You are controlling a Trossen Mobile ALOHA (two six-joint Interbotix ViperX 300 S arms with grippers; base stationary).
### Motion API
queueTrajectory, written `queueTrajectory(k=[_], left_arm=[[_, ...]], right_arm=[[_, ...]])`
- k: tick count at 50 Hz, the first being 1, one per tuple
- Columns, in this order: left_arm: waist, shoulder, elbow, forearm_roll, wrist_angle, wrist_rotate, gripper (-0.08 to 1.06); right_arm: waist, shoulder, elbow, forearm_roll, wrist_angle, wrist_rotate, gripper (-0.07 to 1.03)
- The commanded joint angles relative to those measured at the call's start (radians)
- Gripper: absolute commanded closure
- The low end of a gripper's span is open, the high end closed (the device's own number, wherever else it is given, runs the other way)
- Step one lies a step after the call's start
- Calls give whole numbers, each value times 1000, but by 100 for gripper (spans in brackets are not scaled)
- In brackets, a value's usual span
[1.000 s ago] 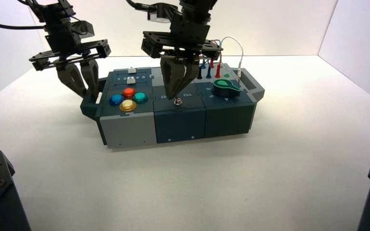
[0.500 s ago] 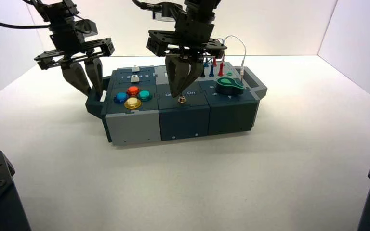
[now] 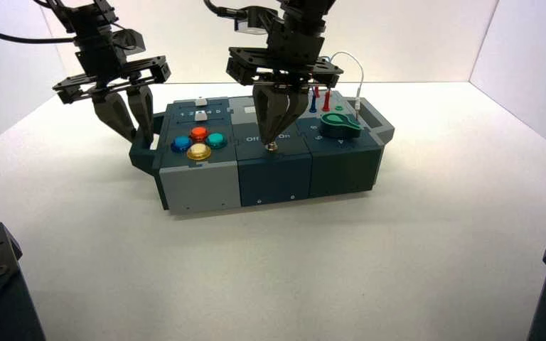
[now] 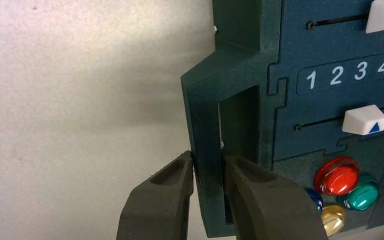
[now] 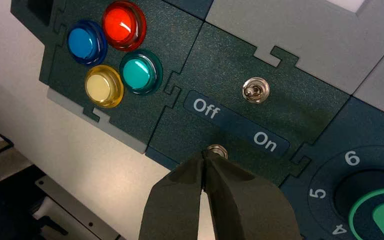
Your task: Flip the bottom switch on with the right gripper.
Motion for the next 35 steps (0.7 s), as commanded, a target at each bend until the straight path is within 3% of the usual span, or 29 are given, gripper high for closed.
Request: queueTrajectory(k=[1,20,35], left_arm=[[-5,-6,-8,6,-12,29,101],[-11,-5,-18,3,-9,28,101],[-11,6,-17,3,-8,26,101]], right_arm=[[-60,-21,-11,-28,8,-8,99],[-48,-44,-21,-17,21,-5,99],[17,-37,-48,-11,37,12,99]])
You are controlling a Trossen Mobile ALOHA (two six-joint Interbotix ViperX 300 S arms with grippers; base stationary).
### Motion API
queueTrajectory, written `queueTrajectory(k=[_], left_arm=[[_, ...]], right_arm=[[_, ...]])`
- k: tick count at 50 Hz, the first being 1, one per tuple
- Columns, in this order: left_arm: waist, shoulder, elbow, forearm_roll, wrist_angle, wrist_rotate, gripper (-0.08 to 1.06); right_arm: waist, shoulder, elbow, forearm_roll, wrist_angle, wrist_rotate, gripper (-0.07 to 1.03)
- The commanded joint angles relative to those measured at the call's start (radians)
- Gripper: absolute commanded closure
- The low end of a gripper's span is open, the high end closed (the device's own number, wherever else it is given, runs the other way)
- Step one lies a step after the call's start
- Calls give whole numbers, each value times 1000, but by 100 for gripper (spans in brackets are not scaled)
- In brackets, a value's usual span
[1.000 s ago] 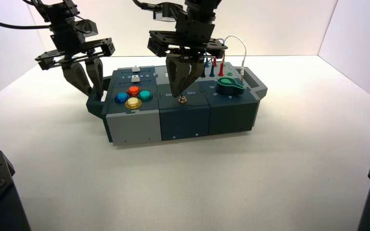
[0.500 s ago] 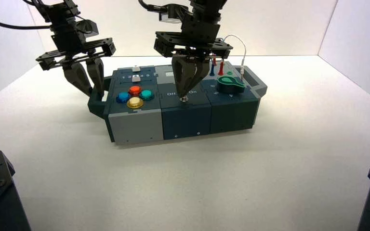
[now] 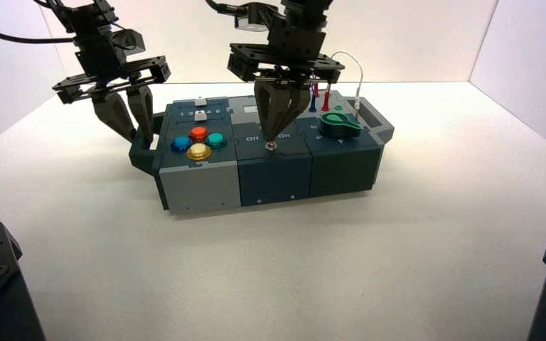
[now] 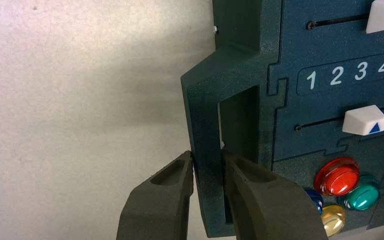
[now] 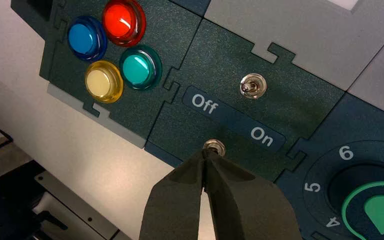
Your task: Flip the bottom switch on with the right gripper.
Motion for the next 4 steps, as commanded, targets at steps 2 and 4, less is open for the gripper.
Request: queueTrajectory(k=[2,4], left_arm=[[-11,8,-17,3,-8,26,101],[-11,11,-18,3,-8,26,101]], right_arm=[[5,-25,-35,-6,8,6,99],[5,-25,-38,-6,6,6,99]])
